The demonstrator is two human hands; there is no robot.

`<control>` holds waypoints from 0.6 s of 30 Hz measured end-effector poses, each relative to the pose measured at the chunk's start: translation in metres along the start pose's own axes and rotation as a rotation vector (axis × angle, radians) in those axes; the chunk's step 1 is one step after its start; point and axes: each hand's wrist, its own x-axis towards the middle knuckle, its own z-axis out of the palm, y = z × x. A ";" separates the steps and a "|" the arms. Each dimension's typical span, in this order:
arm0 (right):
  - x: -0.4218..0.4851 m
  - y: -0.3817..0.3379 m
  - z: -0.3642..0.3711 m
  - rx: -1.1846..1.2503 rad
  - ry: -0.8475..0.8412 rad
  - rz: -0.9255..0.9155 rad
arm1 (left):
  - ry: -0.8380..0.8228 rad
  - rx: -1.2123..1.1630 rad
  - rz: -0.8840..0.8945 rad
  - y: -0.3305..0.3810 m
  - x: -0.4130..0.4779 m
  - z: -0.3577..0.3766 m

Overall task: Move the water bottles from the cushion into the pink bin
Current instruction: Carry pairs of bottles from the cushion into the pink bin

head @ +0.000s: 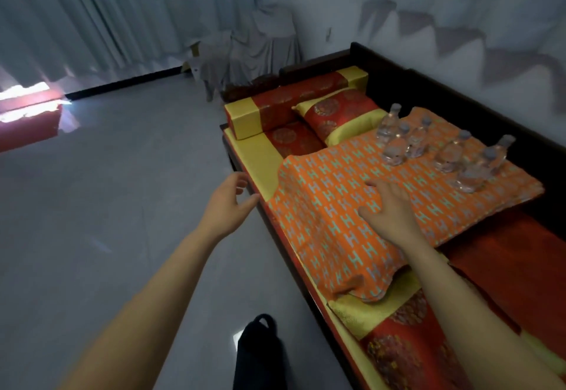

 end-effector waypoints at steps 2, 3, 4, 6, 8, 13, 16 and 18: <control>0.024 -0.001 0.013 0.002 0.016 0.040 | -0.035 -0.034 0.028 -0.011 0.039 0.005; 0.042 -0.001 0.021 0.012 0.034 0.087 | -0.072 -0.053 0.045 -0.018 0.068 0.009; 0.051 -0.002 0.027 0.028 0.042 0.122 | -0.111 -0.071 0.051 -0.022 0.086 0.010; 0.081 0.002 0.040 0.059 0.077 0.177 | -0.189 -0.116 0.070 -0.030 0.138 0.019; 0.105 0.010 0.045 0.156 0.118 0.259 | -0.243 -0.178 0.062 -0.031 0.178 0.028; 0.140 0.043 0.050 0.647 0.320 0.718 | -0.469 -0.451 -0.119 -0.015 0.251 0.082; 0.158 0.069 0.044 0.902 0.441 0.911 | -0.666 -0.612 -0.272 0.008 0.296 0.127; 0.170 0.090 0.042 0.949 0.472 0.960 | -0.739 -0.625 -0.275 0.021 0.324 0.154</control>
